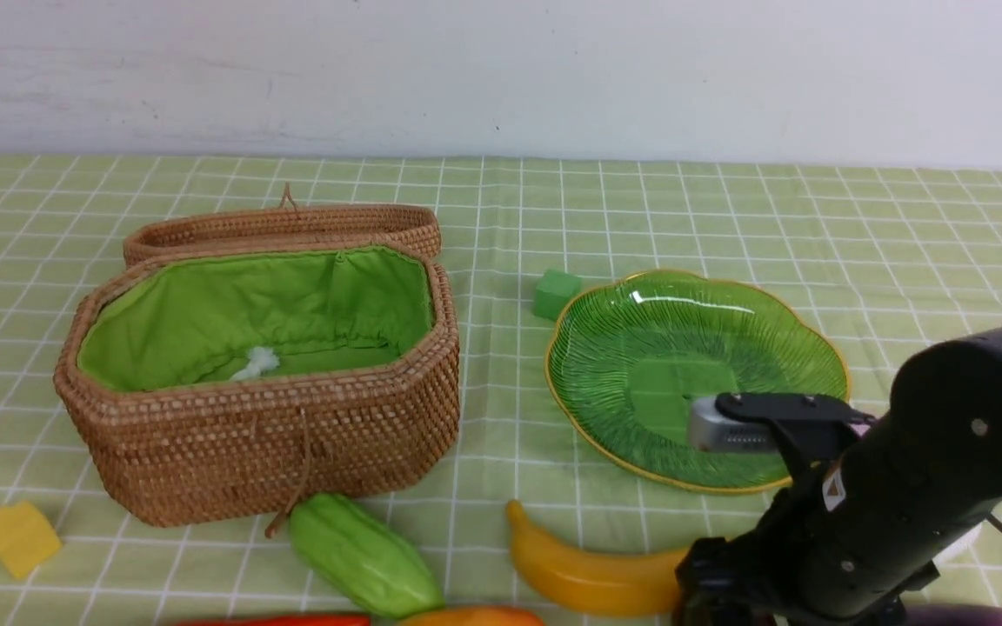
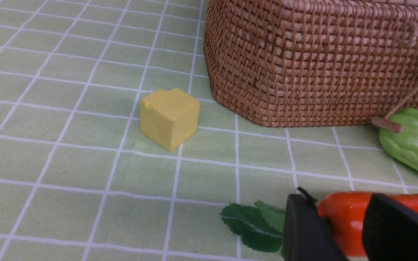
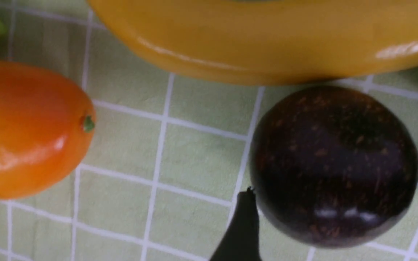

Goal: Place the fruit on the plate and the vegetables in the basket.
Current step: Use the right arm to grab a mangosteen and put it into the right plate

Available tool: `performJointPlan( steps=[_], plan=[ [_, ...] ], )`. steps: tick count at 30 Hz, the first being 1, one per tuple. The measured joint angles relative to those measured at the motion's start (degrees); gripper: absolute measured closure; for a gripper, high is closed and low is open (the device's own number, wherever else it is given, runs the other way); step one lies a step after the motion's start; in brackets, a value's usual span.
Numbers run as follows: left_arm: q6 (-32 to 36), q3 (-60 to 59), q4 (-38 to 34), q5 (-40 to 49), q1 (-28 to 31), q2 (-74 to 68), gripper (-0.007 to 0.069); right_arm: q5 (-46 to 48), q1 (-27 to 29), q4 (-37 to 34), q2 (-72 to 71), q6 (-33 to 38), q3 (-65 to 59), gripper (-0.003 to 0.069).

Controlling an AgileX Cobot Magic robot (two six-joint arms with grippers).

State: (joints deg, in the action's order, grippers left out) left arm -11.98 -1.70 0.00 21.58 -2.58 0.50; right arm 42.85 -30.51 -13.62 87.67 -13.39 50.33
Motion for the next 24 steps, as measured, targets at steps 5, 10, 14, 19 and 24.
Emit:
performJointPlan(
  steps=[5,10,14,19,24],
  plan=[
    [0.00,0.00,0.00,0.00,0.00,0.00,0.0386,-2.75,0.00,-0.58,3.07,-1.16,0.04,0.0045],
    [0.00,0.00,0.00,0.00,0.00,0.00,0.0386,-5.22,0.00,-1.41,5.09,-0.89,0.62,0.0055],
    [0.00,0.00,0.00,0.00,0.00,0.00,0.0386,-5.09,0.00,-1.62,5.09,-0.51,0.62,0.0077],
    [0.00,0.00,0.00,0.00,0.00,0.00,0.0386,-2.55,0.00,-2.08,4.41,-0.33,0.66,0.0077],
    [0.00,0.00,0.00,0.00,0.00,0.00,0.0386,1.98,0.00,-2.47,0.67,1.66,0.37,0.0077]
  ],
)
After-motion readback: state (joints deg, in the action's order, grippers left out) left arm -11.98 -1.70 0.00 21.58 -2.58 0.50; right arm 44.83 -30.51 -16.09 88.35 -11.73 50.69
